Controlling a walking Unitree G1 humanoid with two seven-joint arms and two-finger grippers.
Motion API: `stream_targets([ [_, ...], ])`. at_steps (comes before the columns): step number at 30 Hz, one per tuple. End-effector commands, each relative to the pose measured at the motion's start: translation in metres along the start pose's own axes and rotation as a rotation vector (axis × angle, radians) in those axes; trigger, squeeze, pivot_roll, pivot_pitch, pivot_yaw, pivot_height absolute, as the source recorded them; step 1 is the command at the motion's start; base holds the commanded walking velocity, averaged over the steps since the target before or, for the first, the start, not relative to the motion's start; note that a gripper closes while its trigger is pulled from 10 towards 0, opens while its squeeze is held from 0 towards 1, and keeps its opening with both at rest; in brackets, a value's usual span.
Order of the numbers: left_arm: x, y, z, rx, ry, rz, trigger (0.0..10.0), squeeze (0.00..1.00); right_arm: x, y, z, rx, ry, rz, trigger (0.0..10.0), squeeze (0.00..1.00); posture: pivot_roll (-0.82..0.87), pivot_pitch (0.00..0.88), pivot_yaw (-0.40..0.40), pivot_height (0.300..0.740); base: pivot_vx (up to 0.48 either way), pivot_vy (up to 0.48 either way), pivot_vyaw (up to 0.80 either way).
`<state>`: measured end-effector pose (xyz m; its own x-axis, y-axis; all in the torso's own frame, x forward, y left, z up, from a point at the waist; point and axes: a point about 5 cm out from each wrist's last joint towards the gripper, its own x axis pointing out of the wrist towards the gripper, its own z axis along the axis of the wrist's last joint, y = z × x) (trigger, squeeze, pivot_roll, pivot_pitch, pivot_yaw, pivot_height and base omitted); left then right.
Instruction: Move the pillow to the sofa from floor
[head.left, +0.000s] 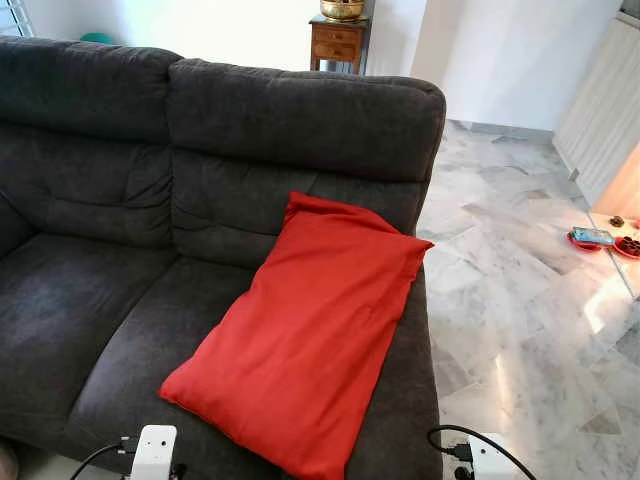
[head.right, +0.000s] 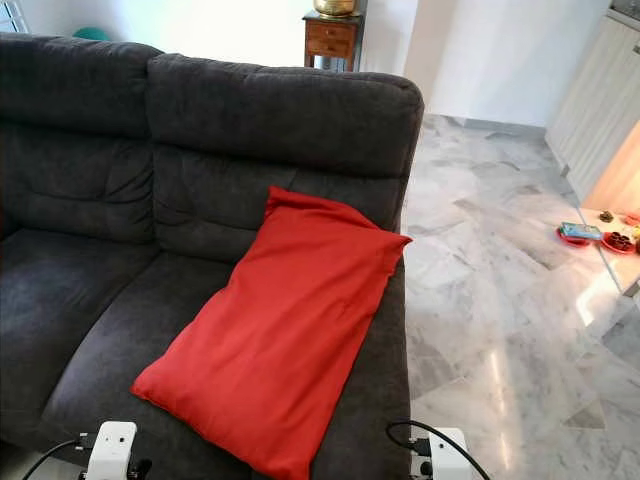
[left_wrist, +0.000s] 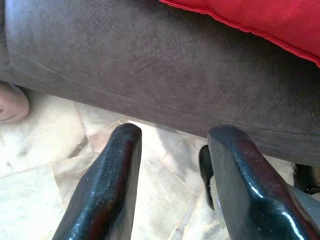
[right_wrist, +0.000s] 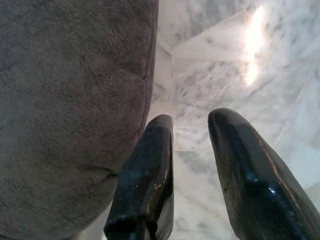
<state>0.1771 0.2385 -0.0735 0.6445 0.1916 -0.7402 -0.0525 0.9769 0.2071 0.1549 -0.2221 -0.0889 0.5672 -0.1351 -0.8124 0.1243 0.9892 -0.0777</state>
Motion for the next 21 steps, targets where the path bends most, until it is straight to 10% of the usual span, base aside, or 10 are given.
stream_targets([
  [1, 0.0, 0.002, -0.002, 0.047, 0.017, -0.005, 10.0, 0.0, -0.001, 0.001, -0.007, 0.017, 0.032, -0.001, 10.0, 0.0, -0.02, 0.0, -0.02, 0.74, 0.0, 0.0, 0.0],
  [21, 0.001, 0.009, 0.003, 0.07, 0.012, 0.005, 10.0, 0.0, 0.0, 0.017, -0.008, 0.016, 0.037, 0.046, 10.0, 0.0, -0.01, 0.0, -0.003, 0.74, 0.0, 0.0, 0.0],
])
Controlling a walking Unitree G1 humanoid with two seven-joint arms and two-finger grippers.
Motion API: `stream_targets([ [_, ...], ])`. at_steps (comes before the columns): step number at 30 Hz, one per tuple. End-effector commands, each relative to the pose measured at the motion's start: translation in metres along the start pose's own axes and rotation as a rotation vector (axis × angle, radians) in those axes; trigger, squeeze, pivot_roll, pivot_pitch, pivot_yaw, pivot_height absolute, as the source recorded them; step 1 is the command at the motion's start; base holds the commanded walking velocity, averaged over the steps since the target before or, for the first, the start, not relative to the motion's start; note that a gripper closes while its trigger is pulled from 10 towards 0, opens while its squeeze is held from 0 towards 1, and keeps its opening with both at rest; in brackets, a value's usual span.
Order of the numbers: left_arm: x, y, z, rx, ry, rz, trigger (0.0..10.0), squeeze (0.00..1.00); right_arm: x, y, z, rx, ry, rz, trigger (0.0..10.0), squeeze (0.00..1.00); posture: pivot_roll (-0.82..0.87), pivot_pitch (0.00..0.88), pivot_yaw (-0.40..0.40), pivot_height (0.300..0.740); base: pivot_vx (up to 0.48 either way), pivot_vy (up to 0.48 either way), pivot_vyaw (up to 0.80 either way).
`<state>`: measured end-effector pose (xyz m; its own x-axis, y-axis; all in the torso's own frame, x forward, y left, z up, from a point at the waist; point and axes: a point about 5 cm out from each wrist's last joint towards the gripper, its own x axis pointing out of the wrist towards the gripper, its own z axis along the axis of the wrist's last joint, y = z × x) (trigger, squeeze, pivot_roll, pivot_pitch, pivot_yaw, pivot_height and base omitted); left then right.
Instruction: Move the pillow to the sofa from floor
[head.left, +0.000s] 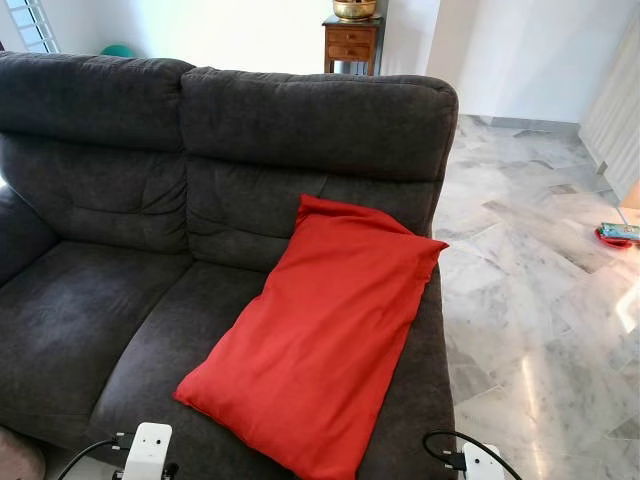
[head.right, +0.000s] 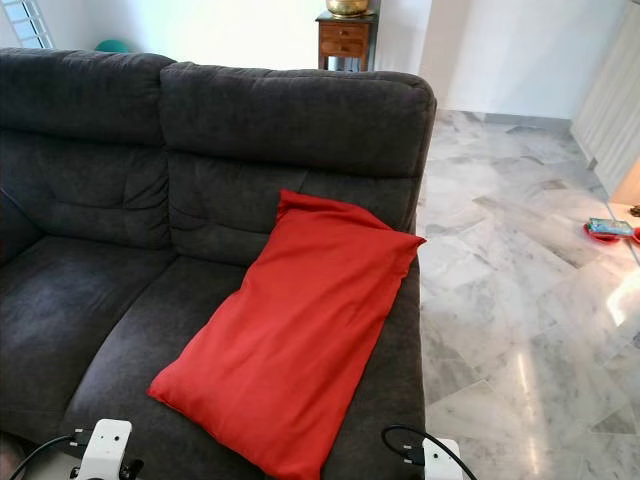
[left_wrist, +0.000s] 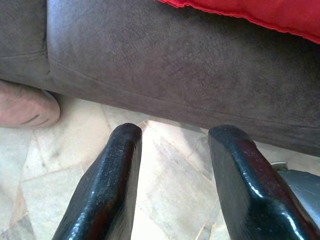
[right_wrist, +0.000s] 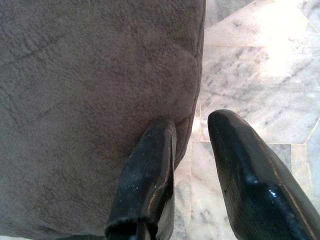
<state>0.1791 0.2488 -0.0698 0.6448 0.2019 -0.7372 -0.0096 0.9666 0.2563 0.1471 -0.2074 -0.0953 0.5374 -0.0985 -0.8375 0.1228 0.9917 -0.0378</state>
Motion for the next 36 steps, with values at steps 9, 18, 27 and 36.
stream_targets([
  [9, 0.0008, -0.0061, 0.0008, -0.014, 0.006, -0.008, 10.0, 0.0, 0.0009, 0.0, 0.0039, -0.01, -0.002, 0.011, 10.0, 0.0, -0.01, 0.0, -0.018, 0.74, 0.0, 0.0, 0.0],
  [18, -0.0006, -0.0088, -0.0037, -0.026, 0.014, -0.007, 10.0, 0.0, 0.0006, -0.002, 0.0037, -0.018, -0.005, 0.007, 10.0, 0.0, -0.01, 0.0, -0.024, 0.74, 0.0, 0.0, 0.0],
  [27, -0.0009, -0.0101, -0.0047, -0.03, 0.014, -0.009, 10.0, 0.0, 0.0003, -0.0037, 0.0037, -0.023, -0.01, -0.001, 10.0, 0.0, -0.01, 0.0, -0.028, 0.74, 0.0, 0.0, 0.0],
  [36, -0.001, -0.0099, -0.0048, -0.032, 0.012, -0.007, 10.0, 0.0, 0.0004, -0.0027, 0.0038, -0.026, -0.01, 0.002, 10.0, 0.0, -0.01, 0.0, -0.028, 0.74, 0.0, 0.0, 0.0],
])
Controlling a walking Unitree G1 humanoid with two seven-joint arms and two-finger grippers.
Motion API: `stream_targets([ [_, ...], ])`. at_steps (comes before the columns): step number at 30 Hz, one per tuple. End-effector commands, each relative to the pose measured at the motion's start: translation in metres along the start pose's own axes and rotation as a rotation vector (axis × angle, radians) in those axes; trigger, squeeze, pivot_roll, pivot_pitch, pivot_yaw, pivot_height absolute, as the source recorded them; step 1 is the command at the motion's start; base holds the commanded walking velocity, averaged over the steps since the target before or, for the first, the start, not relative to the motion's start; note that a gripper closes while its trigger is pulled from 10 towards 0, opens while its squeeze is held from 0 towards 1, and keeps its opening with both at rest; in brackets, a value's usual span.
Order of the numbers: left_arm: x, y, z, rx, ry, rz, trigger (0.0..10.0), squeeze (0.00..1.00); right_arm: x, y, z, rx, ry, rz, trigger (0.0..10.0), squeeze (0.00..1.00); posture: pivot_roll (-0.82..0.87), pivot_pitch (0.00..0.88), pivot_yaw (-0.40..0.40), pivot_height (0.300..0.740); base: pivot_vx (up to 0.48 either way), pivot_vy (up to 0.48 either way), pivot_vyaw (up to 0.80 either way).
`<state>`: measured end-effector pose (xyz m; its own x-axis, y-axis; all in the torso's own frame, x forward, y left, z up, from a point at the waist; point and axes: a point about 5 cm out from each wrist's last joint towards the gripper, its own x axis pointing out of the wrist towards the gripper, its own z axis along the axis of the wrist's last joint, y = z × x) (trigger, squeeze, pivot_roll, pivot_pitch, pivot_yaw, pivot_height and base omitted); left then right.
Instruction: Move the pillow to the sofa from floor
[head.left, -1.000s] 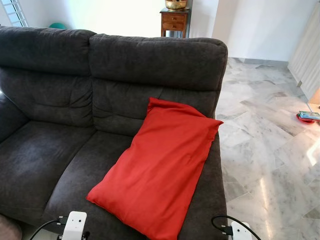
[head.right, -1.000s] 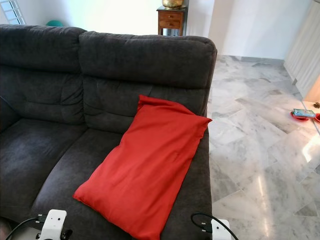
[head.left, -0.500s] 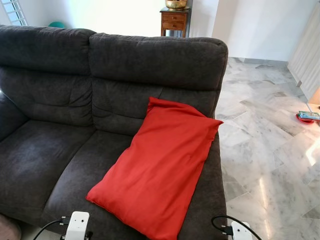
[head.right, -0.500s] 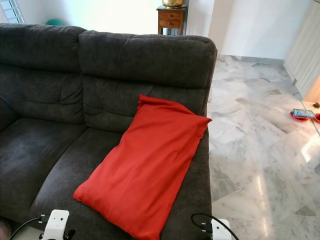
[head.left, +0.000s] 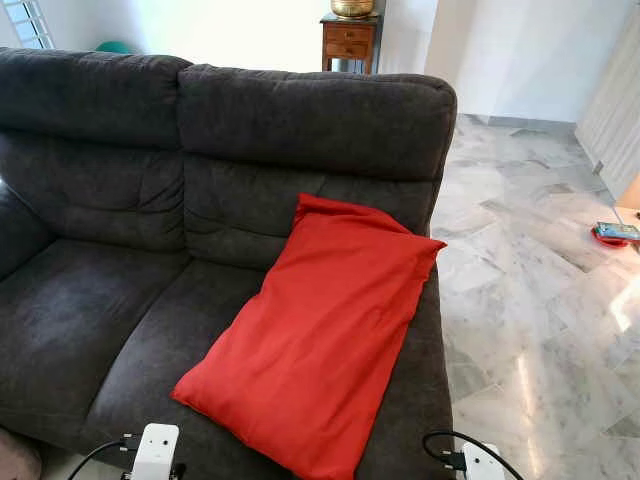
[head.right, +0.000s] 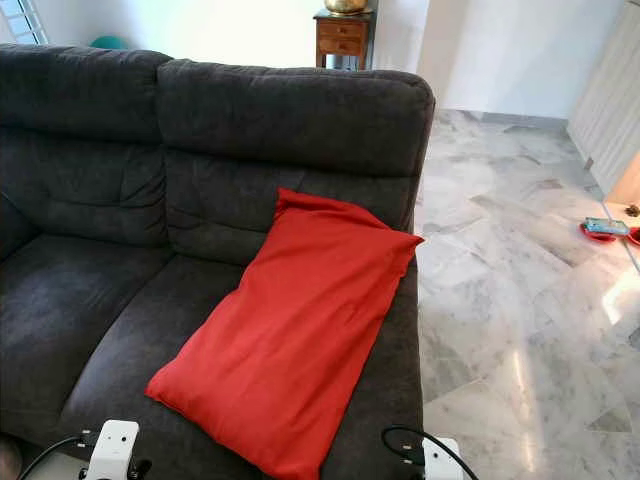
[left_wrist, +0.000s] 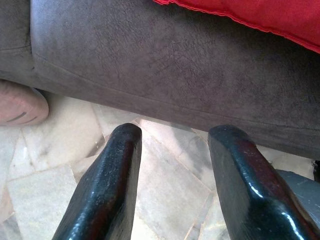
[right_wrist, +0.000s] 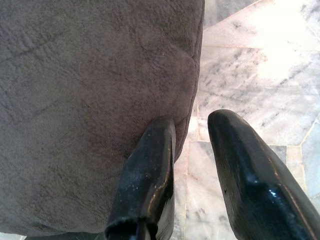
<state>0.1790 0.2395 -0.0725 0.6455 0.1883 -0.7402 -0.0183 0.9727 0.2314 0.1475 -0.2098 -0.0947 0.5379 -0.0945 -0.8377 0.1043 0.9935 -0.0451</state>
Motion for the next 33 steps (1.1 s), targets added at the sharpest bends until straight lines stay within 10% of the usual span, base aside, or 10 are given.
stream_targets([
  [1, -0.0011, 0.0, -0.0045, -0.009, 0.013, 0.008, 10.0, 0.0, 0.0005, -0.0003, 0.0029, -0.008, -0.01, -0.002, 10.0, 0.0, -0.01, 0.0, -0.027, 0.74, 0.0, 0.0, 0.0],
  [33, -0.0015, -0.0028, -0.006, -0.012, 0.017, 0.0, 10.0, 0.0, 0.0012, -0.0007, 0.0063, -0.015, -0.015, -0.001, 10.0, 0.0, -0.01, 0.0, -0.031, 0.74, -0.166, 0.0, 0.0],
])
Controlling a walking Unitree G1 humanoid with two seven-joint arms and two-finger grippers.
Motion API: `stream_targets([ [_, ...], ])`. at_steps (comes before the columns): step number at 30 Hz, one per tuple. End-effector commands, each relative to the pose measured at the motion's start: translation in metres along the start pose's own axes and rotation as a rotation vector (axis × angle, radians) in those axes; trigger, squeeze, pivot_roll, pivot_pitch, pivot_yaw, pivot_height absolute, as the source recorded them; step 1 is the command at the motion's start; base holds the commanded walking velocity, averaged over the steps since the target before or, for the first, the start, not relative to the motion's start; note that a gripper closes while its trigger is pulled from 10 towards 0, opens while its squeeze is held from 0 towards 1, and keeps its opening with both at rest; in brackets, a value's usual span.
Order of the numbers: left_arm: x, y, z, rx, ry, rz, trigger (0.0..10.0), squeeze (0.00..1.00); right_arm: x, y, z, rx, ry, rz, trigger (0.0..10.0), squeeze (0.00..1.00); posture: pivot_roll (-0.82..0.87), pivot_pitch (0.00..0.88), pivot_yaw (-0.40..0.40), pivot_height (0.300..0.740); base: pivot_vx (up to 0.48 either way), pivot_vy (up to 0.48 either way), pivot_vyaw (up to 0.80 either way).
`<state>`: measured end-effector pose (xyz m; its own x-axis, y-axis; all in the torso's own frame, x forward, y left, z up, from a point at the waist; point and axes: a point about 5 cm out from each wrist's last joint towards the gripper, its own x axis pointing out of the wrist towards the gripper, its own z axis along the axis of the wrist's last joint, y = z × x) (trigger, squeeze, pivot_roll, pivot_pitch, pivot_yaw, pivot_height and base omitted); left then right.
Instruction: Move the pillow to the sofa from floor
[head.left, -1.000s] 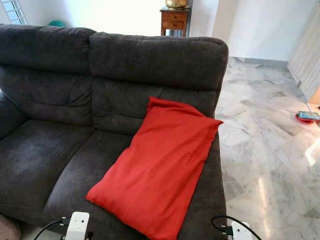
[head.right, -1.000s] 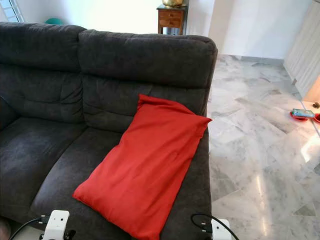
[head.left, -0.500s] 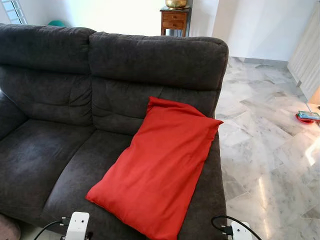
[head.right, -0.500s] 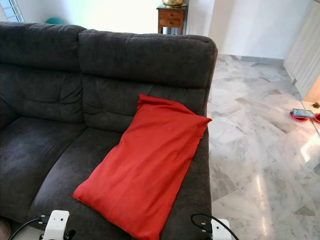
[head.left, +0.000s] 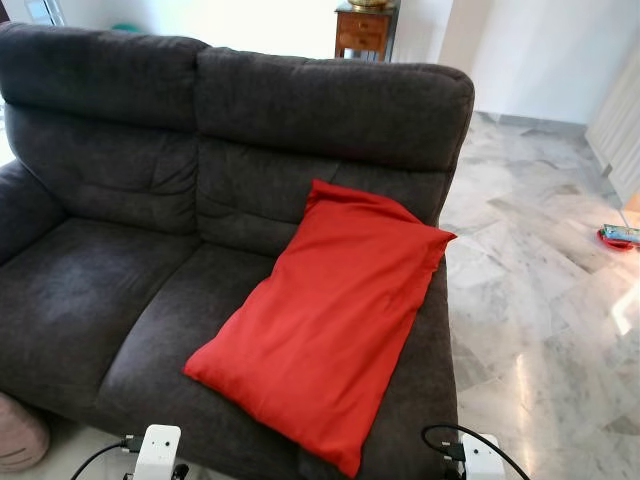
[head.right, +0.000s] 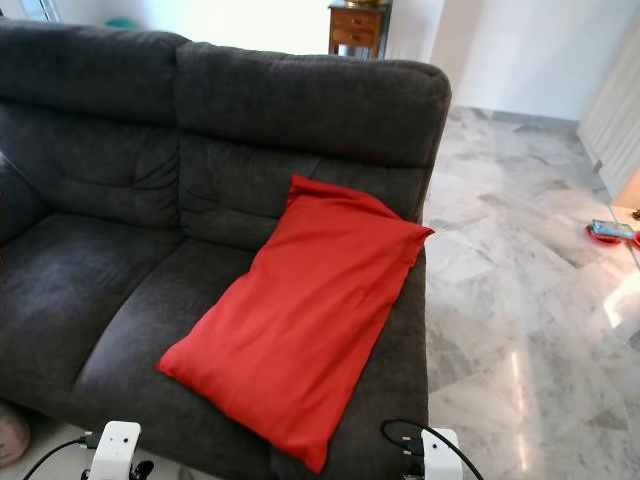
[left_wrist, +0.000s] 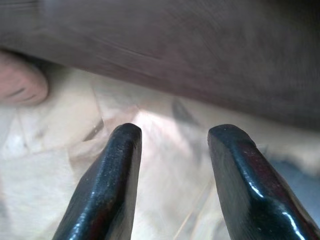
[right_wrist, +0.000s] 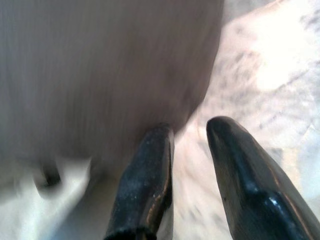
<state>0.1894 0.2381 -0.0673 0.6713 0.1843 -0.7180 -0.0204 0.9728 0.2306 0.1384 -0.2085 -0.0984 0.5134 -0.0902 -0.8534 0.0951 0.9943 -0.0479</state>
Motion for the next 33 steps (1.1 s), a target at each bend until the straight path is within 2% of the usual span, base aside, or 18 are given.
stream_targets([
  [1, -0.0047, -0.0024, -0.0173, -0.009, 0.051, 0.0, 10.0, 0.0, 0.0027, -0.0014, 0.016, -0.005, -0.044, -0.004, 10.0, 0.0, -0.01, 0.0, -0.031, 0.74, -0.285, 0.0, 0.0],
  [11, -0.0045, -0.0029, -0.0167, -0.011, 0.05, 0.002, 10.0, 0.0, 0.0025, -0.0014, 0.0146, -0.003, -0.04, -0.005, 10.0, 0.0, -0.01, 0.0, -0.033, 0.74, -0.281, 0.0, 0.0],
  [33, -0.005, -0.0024, -0.0188, -0.017, 0.059, 0.01, 10.0, 0.0, 0.0027, -0.0008, 0.0156, -0.004, -0.04, -0.004, 10.0, 0.0, -0.01, 0.0, -0.034, 0.74, 0.0, 0.0, 0.0],
])
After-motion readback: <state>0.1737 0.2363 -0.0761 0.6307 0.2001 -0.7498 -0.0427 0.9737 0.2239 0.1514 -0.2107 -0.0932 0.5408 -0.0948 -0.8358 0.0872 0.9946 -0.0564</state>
